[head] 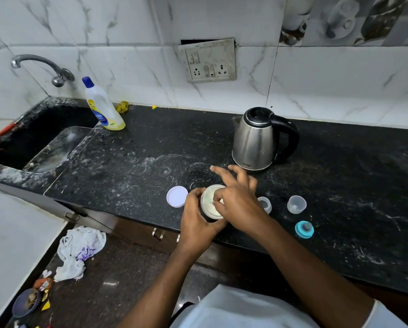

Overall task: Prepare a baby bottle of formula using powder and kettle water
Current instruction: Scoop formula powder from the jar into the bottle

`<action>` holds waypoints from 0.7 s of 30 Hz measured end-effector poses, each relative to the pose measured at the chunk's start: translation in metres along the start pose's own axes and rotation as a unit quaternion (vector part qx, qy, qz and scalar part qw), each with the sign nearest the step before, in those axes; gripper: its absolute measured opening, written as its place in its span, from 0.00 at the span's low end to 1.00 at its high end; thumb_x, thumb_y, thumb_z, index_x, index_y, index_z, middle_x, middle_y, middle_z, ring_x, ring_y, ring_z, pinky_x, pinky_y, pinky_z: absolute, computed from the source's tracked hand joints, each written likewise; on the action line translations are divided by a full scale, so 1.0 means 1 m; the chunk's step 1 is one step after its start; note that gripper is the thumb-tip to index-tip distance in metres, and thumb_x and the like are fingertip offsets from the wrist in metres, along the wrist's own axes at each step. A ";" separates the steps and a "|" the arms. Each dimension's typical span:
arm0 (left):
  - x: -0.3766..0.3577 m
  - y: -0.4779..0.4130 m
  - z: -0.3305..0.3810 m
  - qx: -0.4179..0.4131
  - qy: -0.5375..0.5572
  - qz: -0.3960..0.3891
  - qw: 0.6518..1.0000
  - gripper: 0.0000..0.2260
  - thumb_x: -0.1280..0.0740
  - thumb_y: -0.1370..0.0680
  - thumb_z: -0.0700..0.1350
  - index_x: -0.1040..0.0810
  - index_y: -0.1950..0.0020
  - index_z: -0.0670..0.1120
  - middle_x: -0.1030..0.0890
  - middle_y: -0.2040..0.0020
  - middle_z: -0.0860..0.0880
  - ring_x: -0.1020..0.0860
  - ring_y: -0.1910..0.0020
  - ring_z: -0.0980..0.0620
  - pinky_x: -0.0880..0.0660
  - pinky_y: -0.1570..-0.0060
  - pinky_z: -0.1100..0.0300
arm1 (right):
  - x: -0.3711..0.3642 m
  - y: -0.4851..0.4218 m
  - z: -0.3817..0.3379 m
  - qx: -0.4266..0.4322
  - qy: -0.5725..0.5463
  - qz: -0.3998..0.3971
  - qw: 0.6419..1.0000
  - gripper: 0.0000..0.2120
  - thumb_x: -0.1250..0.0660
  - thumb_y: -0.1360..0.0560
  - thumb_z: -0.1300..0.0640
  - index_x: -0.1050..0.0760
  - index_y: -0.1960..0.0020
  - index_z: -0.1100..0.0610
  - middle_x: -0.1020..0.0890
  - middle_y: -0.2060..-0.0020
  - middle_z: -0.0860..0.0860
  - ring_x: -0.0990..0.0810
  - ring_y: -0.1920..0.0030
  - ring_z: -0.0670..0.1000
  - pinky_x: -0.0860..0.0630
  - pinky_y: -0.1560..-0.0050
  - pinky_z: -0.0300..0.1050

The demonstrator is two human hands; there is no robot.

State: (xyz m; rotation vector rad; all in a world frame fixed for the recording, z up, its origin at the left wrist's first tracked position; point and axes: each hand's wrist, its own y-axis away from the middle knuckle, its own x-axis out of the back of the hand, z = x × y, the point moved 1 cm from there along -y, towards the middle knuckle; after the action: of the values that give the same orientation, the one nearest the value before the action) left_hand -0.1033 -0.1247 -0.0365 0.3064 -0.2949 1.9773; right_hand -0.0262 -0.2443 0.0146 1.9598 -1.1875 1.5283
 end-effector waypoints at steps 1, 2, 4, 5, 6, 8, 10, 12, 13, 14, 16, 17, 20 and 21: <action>0.000 0.000 0.000 -0.001 0.000 -0.002 1.000 0.38 0.14 0.36 0.46 0.29 0.30 0.51 0.21 0.37 0.56 0.20 0.37 0.57 0.21 0.37 0.53 | 0.000 0.001 0.000 0.006 -0.007 -0.006 1.000 0.08 0.25 0.30 0.56 0.18 0.68 0.52 0.32 0.21 0.43 0.40 0.24 0.58 0.47 0.35 0.52; 0.001 -0.001 0.001 -0.002 0.002 -0.003 1.000 0.39 0.14 0.36 0.46 0.29 0.30 0.51 0.21 0.36 0.55 0.19 0.37 0.56 0.21 0.37 0.52 | 0.001 0.002 0.001 0.010 -0.010 -0.002 1.000 0.08 0.24 0.31 0.56 0.19 0.69 0.51 0.31 0.22 0.44 0.39 0.25 0.58 0.47 0.36 0.52; 0.002 -0.001 0.001 -0.003 0.005 -0.001 1.000 0.39 0.13 0.36 0.46 0.29 0.30 0.50 0.21 0.36 0.55 0.20 0.37 0.56 0.21 0.38 0.54 | 0.005 0.001 0.003 0.011 -0.011 0.031 0.999 0.08 0.23 0.35 0.57 0.19 0.70 0.51 0.26 0.25 0.47 0.38 0.27 0.58 0.46 0.38 0.53; 0.003 -0.001 0.001 -0.004 0.002 0.000 1.000 0.39 0.13 0.36 0.47 0.29 0.30 0.50 0.21 0.36 0.55 0.20 0.37 0.56 0.22 0.38 0.56 | 0.007 0.001 0.005 0.008 -0.016 0.049 0.999 0.08 0.23 0.35 0.57 0.20 0.70 0.51 0.25 0.26 0.48 0.37 0.28 0.58 0.45 0.38 0.53; 0.004 -0.001 0.002 -0.006 0.000 -0.001 1.000 0.40 0.13 0.37 0.48 0.29 0.30 0.50 0.21 0.36 0.55 0.20 0.37 0.56 0.22 0.38 0.57 | 0.008 0.000 0.006 0.005 -0.021 0.051 0.998 0.08 0.23 0.35 0.57 0.19 0.69 0.51 0.24 0.27 0.48 0.36 0.28 0.58 0.45 0.37 0.53; 0.006 -0.001 0.002 -0.005 0.000 -0.005 1.000 0.40 0.14 0.37 0.50 0.30 0.30 0.51 0.21 0.36 0.56 0.20 0.37 0.57 0.22 0.38 0.57 | 0.006 0.001 0.005 0.003 -0.025 0.036 0.999 0.07 0.23 0.33 0.56 0.19 0.68 0.51 0.27 0.25 0.46 0.37 0.27 0.58 0.46 0.36 0.53; 0.007 0.000 0.002 -0.005 -0.004 -0.009 1.000 0.40 0.15 0.36 0.50 0.30 0.29 0.51 0.21 0.35 0.56 0.20 0.37 0.57 0.22 0.38 0.58 | 0.001 0.003 0.004 -0.002 -0.023 0.011 1.000 0.07 0.25 0.32 0.55 0.18 0.68 0.51 0.28 0.24 0.45 0.38 0.26 0.58 0.47 0.35 0.54; 0.008 0.000 0.002 -0.008 -0.010 -0.012 1.000 0.40 0.16 0.36 0.49 0.31 0.29 0.50 0.21 0.35 0.56 0.20 0.37 0.59 0.22 0.38 0.58 | -0.001 0.004 0.003 -0.008 -0.022 0.006 1.000 0.06 0.25 0.33 0.56 0.18 0.69 0.51 0.27 0.24 0.46 0.38 0.27 0.58 0.47 0.36 0.53; 0.008 0.000 0.002 -0.010 -0.013 -0.012 1.000 0.40 0.16 0.36 0.49 0.31 0.28 0.50 0.21 0.35 0.56 0.20 0.37 0.58 0.22 0.37 0.58 | 0.000 0.004 0.002 -0.009 -0.027 0.005 1.000 0.06 0.25 0.33 0.56 0.18 0.68 0.51 0.27 0.24 0.45 0.38 0.26 0.58 0.47 0.36 0.53; 0.008 -0.001 0.001 -0.011 -0.016 -0.013 1.000 0.40 0.16 0.35 0.49 0.31 0.28 0.50 0.21 0.34 0.56 0.20 0.36 0.58 0.22 0.37 0.56 | 0.000 0.004 0.001 -0.009 -0.032 0.000 0.999 0.05 0.25 0.32 0.55 0.17 0.67 0.51 0.29 0.23 0.45 0.39 0.25 0.58 0.48 0.36 0.53; 0.009 -0.001 -0.001 -0.011 -0.020 -0.012 1.000 0.40 0.15 0.35 0.48 0.31 0.28 0.51 0.22 0.34 0.55 0.20 0.36 0.57 0.22 0.36 0.54 | 0.002 0.005 0.000 -0.012 -0.046 -0.012 0.999 0.04 0.26 0.30 0.53 0.17 0.64 0.50 0.32 0.22 0.43 0.41 0.24 0.57 0.49 0.35 0.52; 0.009 -0.001 -0.001 -0.011 -0.021 -0.010 1.000 0.40 0.15 0.35 0.48 0.31 0.28 0.52 0.22 0.34 0.56 0.20 0.36 0.57 0.22 0.37 0.55 | 0.002 0.005 0.000 -0.017 -0.050 -0.011 0.999 0.04 0.26 0.30 0.54 0.17 0.64 0.50 0.31 0.22 0.44 0.40 0.24 0.57 0.49 0.35 0.52; 0.009 -0.001 -0.001 -0.011 -0.018 -0.007 1.000 0.39 0.15 0.35 0.48 0.31 0.29 0.52 0.22 0.35 0.58 0.21 0.36 0.60 0.22 0.37 0.59 | 0.003 0.004 0.001 -0.027 -0.055 -0.020 0.998 0.04 0.26 0.30 0.54 0.17 0.63 0.51 0.31 0.22 0.44 0.40 0.23 0.57 0.49 0.35 0.52; 0.009 -0.001 -0.001 -0.012 -0.019 -0.008 1.000 0.40 0.15 0.35 0.48 0.31 0.29 0.52 0.22 0.35 0.58 0.21 0.36 0.59 0.22 0.37 0.58 | 0.003 0.004 0.001 -0.029 -0.064 -0.032 0.997 0.04 0.27 0.29 0.54 0.16 0.62 0.51 0.32 0.22 0.42 0.41 0.23 0.56 0.50 0.34 0.52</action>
State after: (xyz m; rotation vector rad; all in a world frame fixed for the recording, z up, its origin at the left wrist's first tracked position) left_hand -0.1058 -0.1160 -0.0347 0.3295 -0.3387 1.9537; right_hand -0.0286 -0.2479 0.0166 2.0616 -1.1934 1.3394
